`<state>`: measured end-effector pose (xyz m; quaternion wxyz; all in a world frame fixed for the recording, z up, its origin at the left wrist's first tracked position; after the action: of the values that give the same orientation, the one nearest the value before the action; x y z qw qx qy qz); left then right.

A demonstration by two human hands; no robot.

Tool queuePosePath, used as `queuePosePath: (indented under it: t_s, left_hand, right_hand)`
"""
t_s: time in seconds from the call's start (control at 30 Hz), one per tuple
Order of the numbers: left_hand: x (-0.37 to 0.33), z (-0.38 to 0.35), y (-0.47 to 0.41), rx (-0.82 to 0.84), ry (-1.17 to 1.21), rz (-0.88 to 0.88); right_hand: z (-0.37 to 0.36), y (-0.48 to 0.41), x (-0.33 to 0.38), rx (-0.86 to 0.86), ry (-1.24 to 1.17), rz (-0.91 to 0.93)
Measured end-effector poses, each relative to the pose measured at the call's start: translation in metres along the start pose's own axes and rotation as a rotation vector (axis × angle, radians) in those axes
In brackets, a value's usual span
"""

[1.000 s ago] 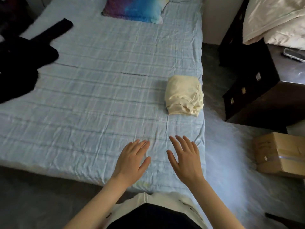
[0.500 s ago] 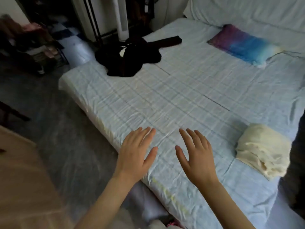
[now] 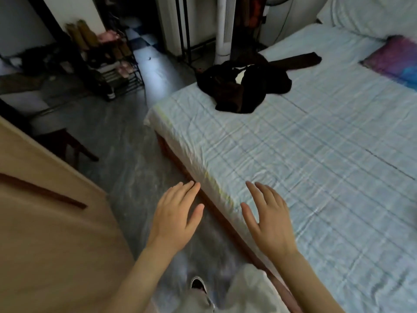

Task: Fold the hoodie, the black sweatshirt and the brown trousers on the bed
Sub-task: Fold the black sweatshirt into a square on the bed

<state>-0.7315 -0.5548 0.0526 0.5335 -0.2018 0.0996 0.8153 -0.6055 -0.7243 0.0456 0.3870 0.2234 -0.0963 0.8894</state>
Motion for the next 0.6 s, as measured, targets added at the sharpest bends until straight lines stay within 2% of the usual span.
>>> queuePosePath:
  t_s: [0.3, 0.47, 0.6]
  left_hand:
    - [0.074, 0.013, -0.128, 0.007, 0.083, -0.1]
    - [0.12, 0.019, -0.225, 0.085, 0.051, -0.131]
    - [0.148, 0.054, -0.318, 0.084, 0.025, -0.183]
  right_hand:
    - [-0.035, -0.117, 0.02, 0.007, 0.026, -0.137]
    - [-0.056, -0.227, 0.031, 0.016, -0.025, -0.182]
    - [-0.046, -0.319, 0.038, -0.021, -0.052, -0.21]
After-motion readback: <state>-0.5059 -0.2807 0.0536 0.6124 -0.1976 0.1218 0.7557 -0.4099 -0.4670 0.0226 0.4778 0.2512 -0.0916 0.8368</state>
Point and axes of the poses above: each hand's wrist, its own y-axis away from the middle knuckle, its own z-axis out of the back of the hand, x = y × z, the point moved 9 cm from there along -y, towards the middle knuckle, and after that the axes turned 5 degrees about x, right-handed, at the moved point
